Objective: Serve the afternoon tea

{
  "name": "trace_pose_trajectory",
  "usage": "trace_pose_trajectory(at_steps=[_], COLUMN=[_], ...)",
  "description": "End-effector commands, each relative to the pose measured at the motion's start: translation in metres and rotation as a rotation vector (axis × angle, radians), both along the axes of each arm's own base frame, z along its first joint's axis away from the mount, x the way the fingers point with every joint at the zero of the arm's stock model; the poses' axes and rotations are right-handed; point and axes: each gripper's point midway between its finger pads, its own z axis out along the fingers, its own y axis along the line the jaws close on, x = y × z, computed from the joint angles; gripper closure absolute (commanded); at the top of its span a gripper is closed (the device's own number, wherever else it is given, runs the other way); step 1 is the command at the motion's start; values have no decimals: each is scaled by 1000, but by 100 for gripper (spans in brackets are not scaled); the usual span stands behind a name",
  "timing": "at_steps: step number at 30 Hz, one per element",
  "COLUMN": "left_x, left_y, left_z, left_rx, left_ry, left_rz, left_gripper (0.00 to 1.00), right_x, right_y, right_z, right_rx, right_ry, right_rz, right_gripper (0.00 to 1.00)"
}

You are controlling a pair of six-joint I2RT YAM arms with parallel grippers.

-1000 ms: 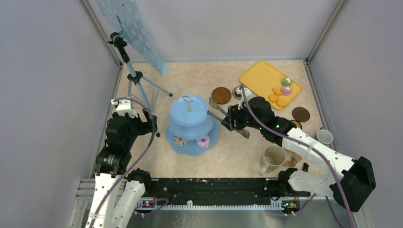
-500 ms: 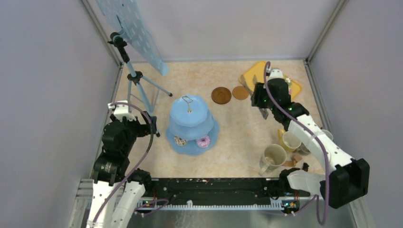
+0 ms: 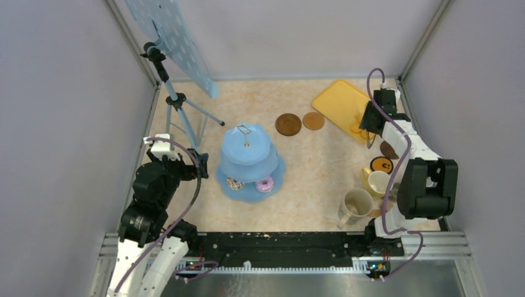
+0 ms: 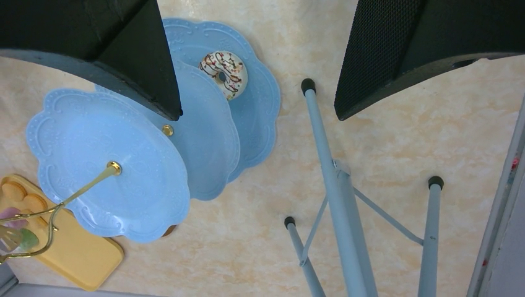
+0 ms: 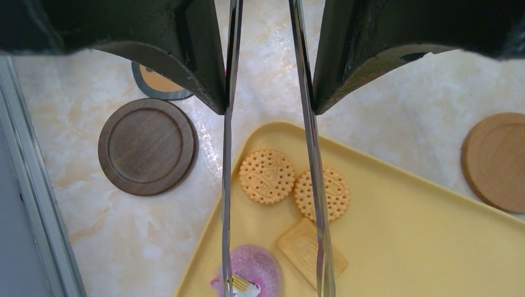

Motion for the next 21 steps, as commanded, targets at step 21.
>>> trace_pose_trajectory(at_steps=[21], left_x=[1], left_y=[-4], left_z=[10], left_rx=[-1], left_ry=[-50], left_rz=[-11], left_gripper=[1], right_x=[21], right_y=[-36], right_z=[27], right_rx=[-41], right_ry=[-83], right_rz=[-61], right_gripper=[50])
